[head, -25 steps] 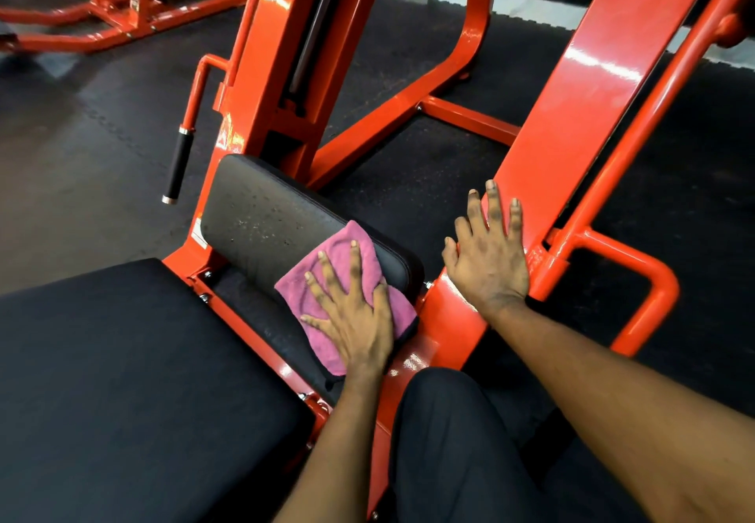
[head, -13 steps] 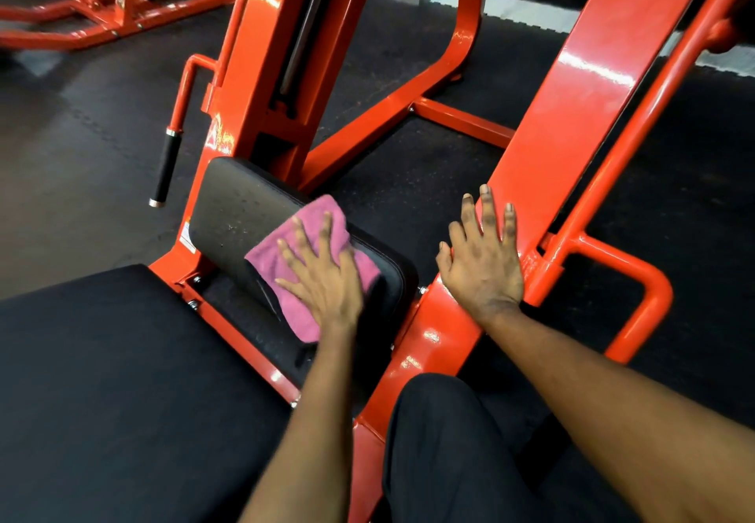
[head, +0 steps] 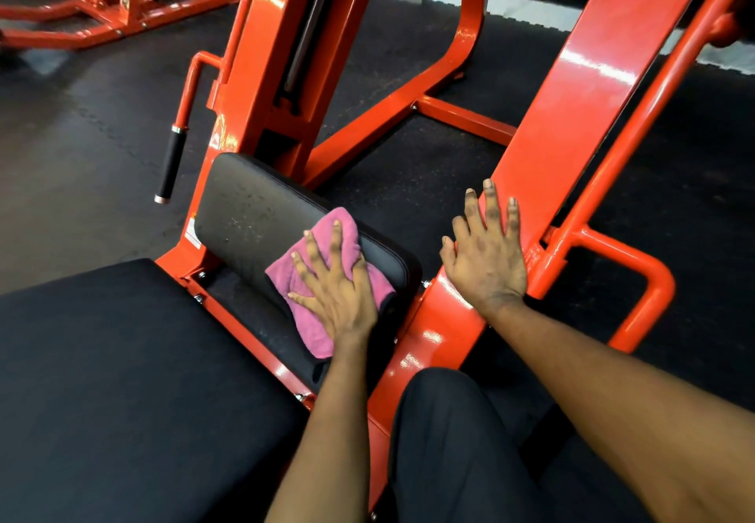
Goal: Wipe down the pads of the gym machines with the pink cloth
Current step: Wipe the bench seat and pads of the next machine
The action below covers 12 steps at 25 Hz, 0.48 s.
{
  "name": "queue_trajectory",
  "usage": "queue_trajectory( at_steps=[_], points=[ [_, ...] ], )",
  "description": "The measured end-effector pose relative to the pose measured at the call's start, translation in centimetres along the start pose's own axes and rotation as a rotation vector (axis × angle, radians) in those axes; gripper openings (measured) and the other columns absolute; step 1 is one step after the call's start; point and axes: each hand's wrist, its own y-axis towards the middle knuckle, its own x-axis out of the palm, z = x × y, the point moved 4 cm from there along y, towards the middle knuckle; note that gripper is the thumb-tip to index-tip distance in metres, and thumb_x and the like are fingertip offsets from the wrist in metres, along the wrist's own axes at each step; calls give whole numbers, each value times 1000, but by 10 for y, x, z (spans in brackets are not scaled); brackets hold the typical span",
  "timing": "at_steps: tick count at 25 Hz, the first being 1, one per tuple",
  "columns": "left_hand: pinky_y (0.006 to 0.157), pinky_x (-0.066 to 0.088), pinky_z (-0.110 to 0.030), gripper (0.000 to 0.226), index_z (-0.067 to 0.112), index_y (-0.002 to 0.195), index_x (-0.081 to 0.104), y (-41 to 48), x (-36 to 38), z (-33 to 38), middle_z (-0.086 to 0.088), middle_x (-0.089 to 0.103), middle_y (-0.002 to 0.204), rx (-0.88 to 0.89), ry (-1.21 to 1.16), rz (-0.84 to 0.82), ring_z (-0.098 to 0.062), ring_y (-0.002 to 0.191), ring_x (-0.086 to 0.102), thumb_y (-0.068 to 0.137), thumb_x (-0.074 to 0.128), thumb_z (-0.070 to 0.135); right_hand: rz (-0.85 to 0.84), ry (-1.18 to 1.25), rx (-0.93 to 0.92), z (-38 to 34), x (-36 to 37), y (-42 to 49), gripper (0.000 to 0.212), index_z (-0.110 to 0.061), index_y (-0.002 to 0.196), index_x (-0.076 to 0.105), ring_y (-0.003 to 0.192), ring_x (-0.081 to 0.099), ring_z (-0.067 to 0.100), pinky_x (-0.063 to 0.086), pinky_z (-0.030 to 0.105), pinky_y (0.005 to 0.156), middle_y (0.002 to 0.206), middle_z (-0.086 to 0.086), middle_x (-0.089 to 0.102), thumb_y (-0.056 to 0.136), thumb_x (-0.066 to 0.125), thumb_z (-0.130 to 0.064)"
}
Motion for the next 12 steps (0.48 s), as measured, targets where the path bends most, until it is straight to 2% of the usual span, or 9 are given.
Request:
queue_trajectory(
  at_steps=[2,5,7,9,12],
  points=[
    [109,2,-78,68,61,148,-6,16,-7,-14,13,-8,166,-124,-101,17,-25,153,-9,100,38,43,4,7,0,0,0,0,41,-9,117,63,155,3,36,6,60,123,160,15,33,97,44,-40],
    [113,8,-73,60,49,155,10,18,-13,-52,8,-3,167,-353,-183,80,-29,153,-3,103,40,45,-9,-6,3,1,1,1,41,-9,117,63,155,3,36,6,60,123,160,16,33,97,44,-39],
    [121,6,-59,58,36,157,22,-5,-5,-67,-1,1,168,-351,-231,115,-32,153,-1,103,43,41,-15,-18,8,0,2,1,41,-8,117,62,155,3,37,6,60,122,161,16,32,98,43,-39],
    [124,-1,-45,61,29,157,26,-42,2,-65,-6,3,167,-289,-339,132,-28,153,0,99,42,40,-28,-21,8,0,3,0,42,-8,118,62,155,3,37,6,60,122,160,16,32,98,43,-39],
    [124,1,-49,68,35,157,23,-85,10,-45,2,1,168,-251,-392,78,-26,154,-3,90,37,40,-56,-7,4,0,3,2,41,-8,117,62,155,3,36,7,60,122,161,16,32,97,44,-38]
  ],
)
